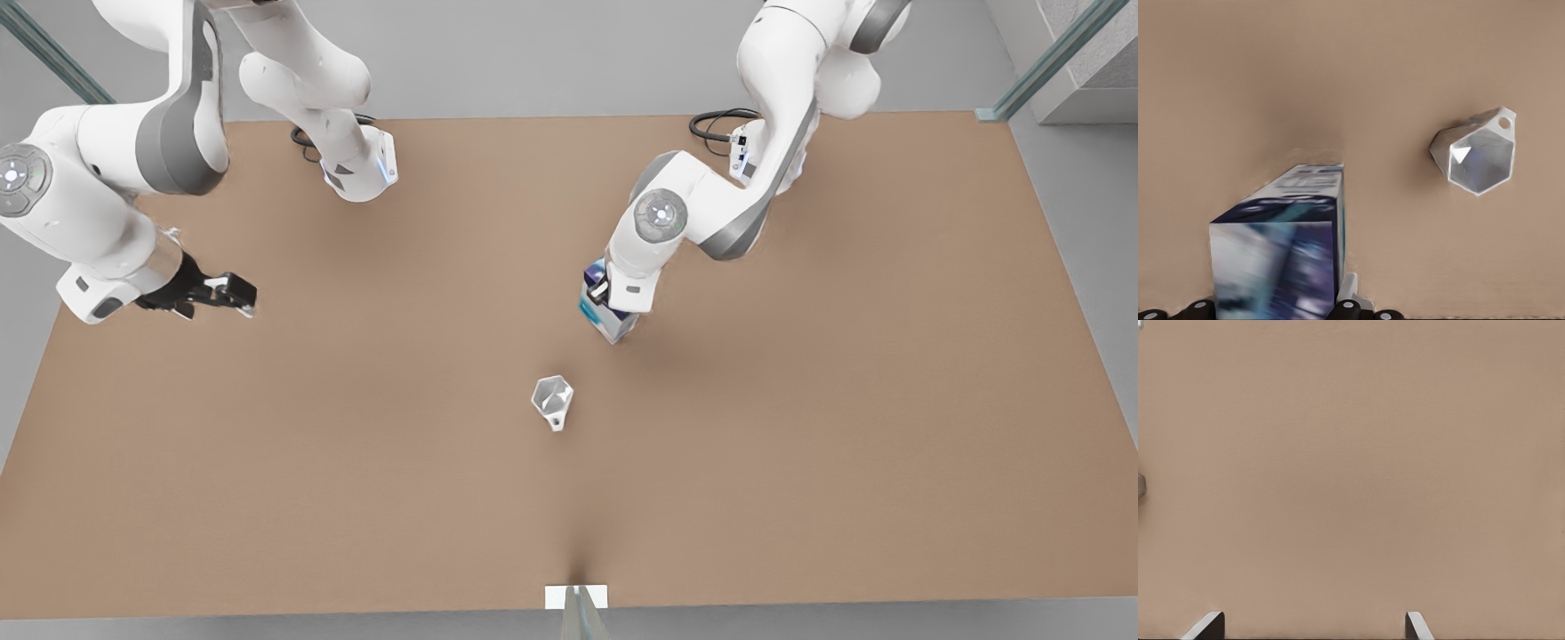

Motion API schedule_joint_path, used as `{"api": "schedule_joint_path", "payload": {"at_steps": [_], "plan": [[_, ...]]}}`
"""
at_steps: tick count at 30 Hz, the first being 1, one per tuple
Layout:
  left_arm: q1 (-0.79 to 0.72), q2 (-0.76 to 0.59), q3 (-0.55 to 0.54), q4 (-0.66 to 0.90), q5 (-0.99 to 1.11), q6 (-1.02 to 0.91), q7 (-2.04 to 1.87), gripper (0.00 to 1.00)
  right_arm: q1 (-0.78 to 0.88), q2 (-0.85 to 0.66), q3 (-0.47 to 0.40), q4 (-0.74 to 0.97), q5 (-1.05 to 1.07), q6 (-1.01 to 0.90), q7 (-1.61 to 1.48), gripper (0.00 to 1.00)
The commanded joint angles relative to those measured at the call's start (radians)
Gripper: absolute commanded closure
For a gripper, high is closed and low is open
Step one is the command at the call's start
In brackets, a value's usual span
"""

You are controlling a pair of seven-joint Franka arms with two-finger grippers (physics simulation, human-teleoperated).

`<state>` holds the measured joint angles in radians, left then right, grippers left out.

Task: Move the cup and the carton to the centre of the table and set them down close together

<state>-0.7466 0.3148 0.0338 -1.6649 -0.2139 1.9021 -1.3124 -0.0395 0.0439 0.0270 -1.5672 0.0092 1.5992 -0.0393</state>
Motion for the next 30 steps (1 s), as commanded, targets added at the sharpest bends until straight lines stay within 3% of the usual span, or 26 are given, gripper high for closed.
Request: {"api": "schedule_joint_path", "payload": {"at_steps": [1,3,8,11,14,17,19,30], "plan": [[-0.005,0.007,-0.002,-0.001,-0.027,0.002,-0.011,0.47,-0.013,-0.004,-0.027,-0.002,0.0,-0.016,-0.019,0.0],[-0.04,0.026,-0.018,0.002,-0.036,0.005,-0.045,0.46,-0.013,0.002,-0.076,0.018,-0.005,-0.07,-0.03,0.0],[-0.053,0.075,-0.018,-0.009,-0.073,0.066,-0.027,0.46,-0.03,-0.004,-0.073,-0.008,-0.009,-0.062,-0.025,0.0],[-0.054,0.098,-0.018,-0.009,-0.071,0.081,-0.019,0.4,-0.022,-0.002,-0.07,-0.011,-0.006,-0.036,-0.016,0.0],[-0.06,0.121,-0.018,-0.009,-0.07,0.143,-0.005,0.28,0.001,-0.001,-0.052,-0.022,0.026,0.016,-0.014,0.0],[-0.062,0.121,-0.018,-0.022,-0.064,0.178,-0.004,0.07,0.004,-0.004,-0.052,-0.033,0.026,0.022,-0.013,0.0],[-0.063,0.127,-0.018,-0.024,-0.064,0.18,-0.004,0.01,0.004,-0.006,-0.052,-0.033,0.026,0.016,-0.013,0.0],[-0.068,0.107,-0.015,-0.018,-0.064,0.124,-0.008,0.0,0.003,-0.001,-0.052,-0.036,0.008,0.016,-0.014,0.0]]}}
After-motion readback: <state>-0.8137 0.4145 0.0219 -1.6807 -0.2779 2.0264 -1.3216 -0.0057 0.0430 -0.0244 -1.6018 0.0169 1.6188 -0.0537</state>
